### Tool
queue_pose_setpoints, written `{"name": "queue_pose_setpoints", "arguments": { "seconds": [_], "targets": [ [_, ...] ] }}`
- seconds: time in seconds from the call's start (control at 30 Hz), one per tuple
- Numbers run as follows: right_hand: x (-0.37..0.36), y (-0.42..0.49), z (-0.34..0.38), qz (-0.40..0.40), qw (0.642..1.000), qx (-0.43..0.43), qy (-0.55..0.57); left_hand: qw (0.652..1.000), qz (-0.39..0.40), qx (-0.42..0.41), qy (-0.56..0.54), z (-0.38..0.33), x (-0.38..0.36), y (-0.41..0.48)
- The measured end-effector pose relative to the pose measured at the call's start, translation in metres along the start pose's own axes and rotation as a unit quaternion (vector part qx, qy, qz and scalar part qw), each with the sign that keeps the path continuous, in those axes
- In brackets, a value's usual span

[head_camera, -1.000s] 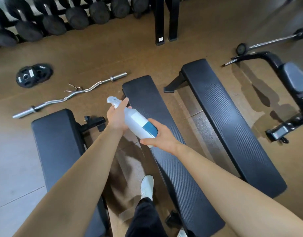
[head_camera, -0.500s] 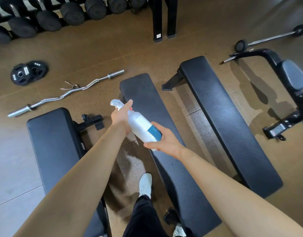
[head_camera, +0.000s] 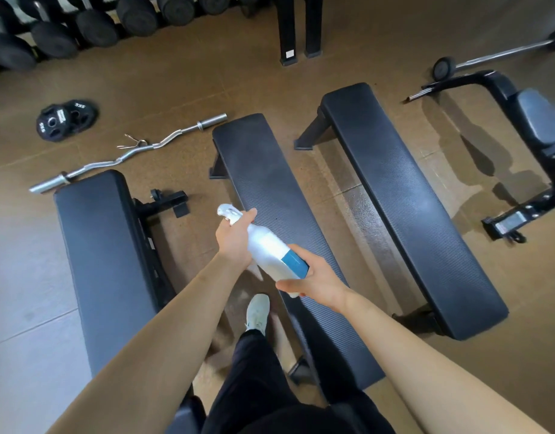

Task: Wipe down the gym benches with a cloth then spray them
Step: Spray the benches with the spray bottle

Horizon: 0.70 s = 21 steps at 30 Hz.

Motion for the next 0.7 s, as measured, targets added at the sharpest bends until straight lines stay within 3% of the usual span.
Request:
{"name": "queue_pose_setpoints", "arguments": {
  "seconds": [0.1,0.37,0.53,0.7],
  "targets": [
    [0.017,-0.040,-0.039,0.001,1.000,-0.010,0.022,0.999,0.014,-0.032,-0.002,0.043,0.000,-0.039],
    [0.081,-0.168,-0.145,0.054,0.998,-0.012,0.020,0.995,-0.101,0.020,0.017,0.182,0.013,-0.158],
    [0.104,-0.230,-0.189,0.079,0.996,-0.028,-0.016,0.996,-0.083,-0.016,-0.020,0.241,0.025,-0.222],
    [0.114,-0.283,-0.216,0.098,0.995,-0.024,-0.022,0.992,-0.120,0.025,-0.023,0.289,0.043,-0.268]
  ]
}}
Point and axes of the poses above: each hand's wrist, its own y-axis towards the middle knuckle, its own x-axis out of the back of the hand, z = x × y, the point moved 5 cm from there along y, towards the middle knuckle, and after that the axes turned 10 degrees about -z, right-handed, at the moved point
